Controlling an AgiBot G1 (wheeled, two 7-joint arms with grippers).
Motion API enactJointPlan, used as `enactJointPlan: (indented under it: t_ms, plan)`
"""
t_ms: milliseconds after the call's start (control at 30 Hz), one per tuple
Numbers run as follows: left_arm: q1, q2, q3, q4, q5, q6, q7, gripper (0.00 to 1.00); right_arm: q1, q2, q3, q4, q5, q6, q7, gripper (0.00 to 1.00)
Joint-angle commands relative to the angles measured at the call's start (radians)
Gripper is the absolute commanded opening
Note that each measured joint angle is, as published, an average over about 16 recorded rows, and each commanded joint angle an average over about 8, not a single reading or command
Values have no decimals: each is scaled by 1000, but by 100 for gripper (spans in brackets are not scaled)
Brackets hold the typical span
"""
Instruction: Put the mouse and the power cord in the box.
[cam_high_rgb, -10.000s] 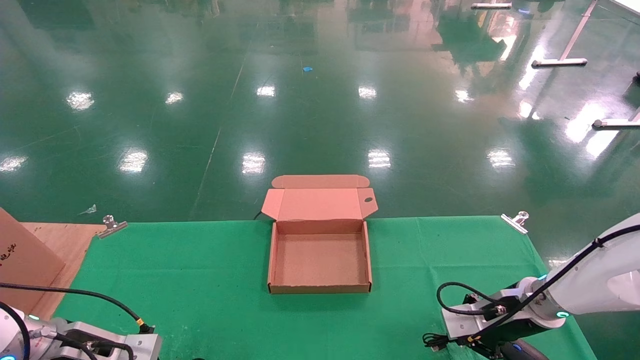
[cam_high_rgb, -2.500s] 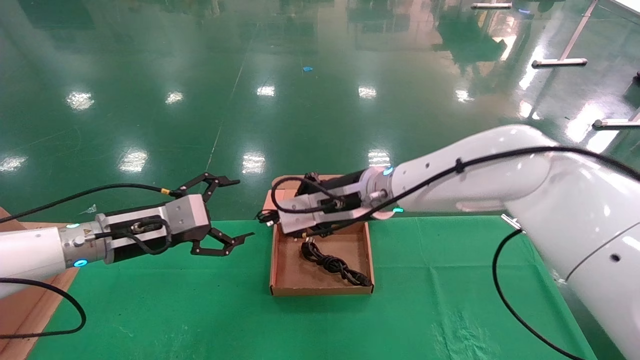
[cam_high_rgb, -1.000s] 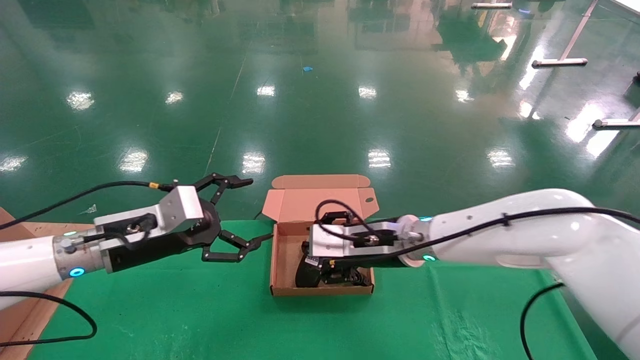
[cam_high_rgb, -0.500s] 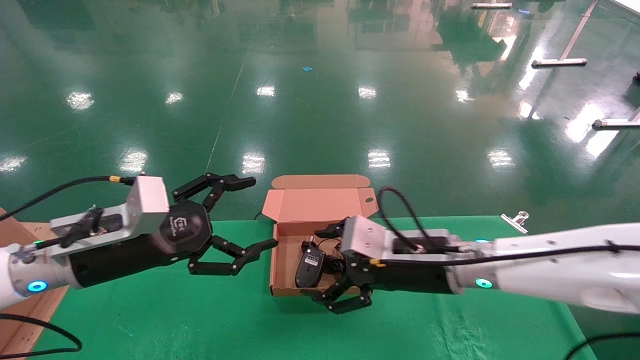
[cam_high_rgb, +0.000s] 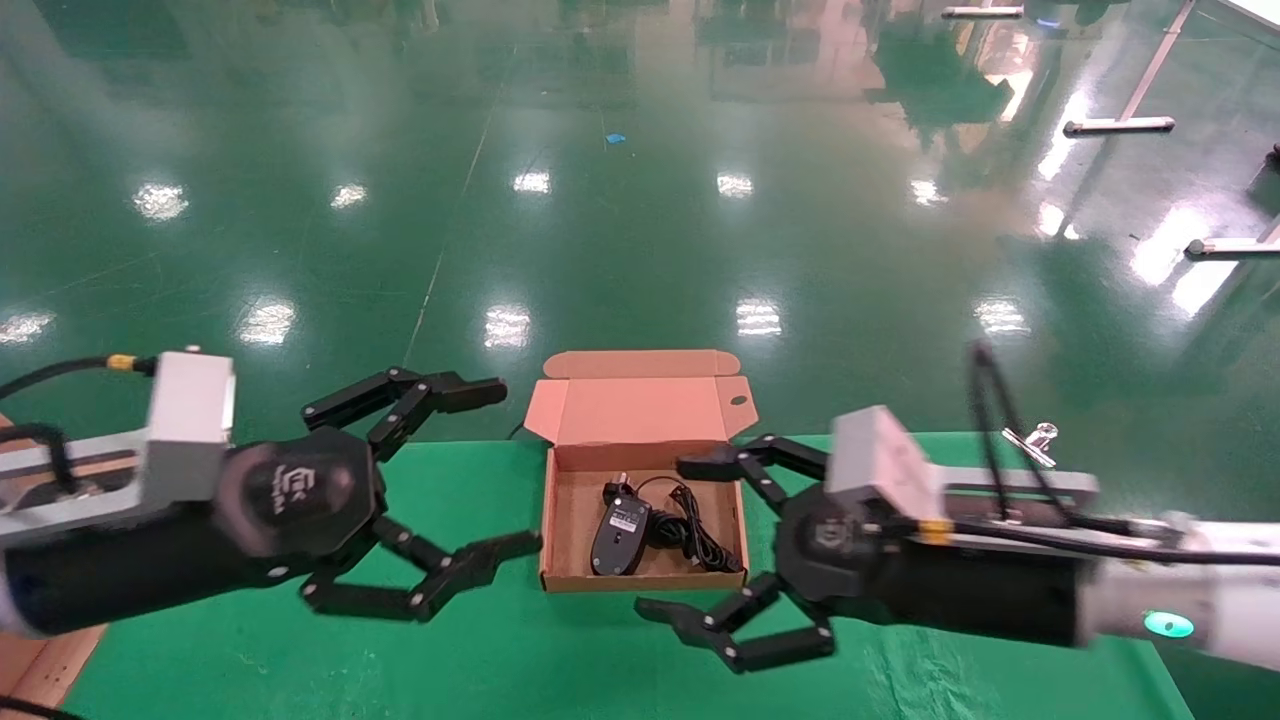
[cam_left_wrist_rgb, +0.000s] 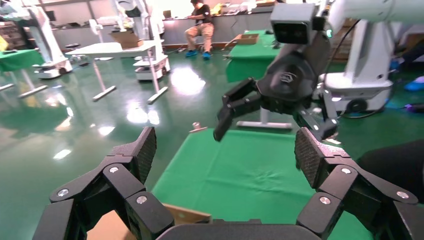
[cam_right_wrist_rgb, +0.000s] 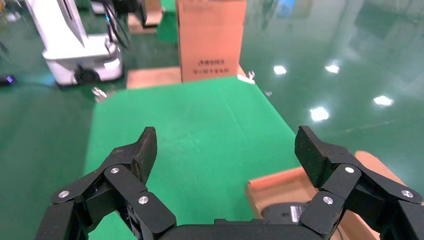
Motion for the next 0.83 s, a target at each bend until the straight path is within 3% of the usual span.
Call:
enactJointPlan:
  t_ms: [33, 533, 833]
  plan:
    - [17, -15, -22, -40, 1, 8, -40, 100, -21, 25, 31, 23, 26, -25, 16, 100]
    - [138, -122, -182, -327, 11, 69, -330, 100, -175, 207, 258, 190, 216, -205, 133, 100]
    - [163, -144, -216, -392, 13, 82, -377, 100, -212, 250, 313, 231, 263, -248, 154, 100]
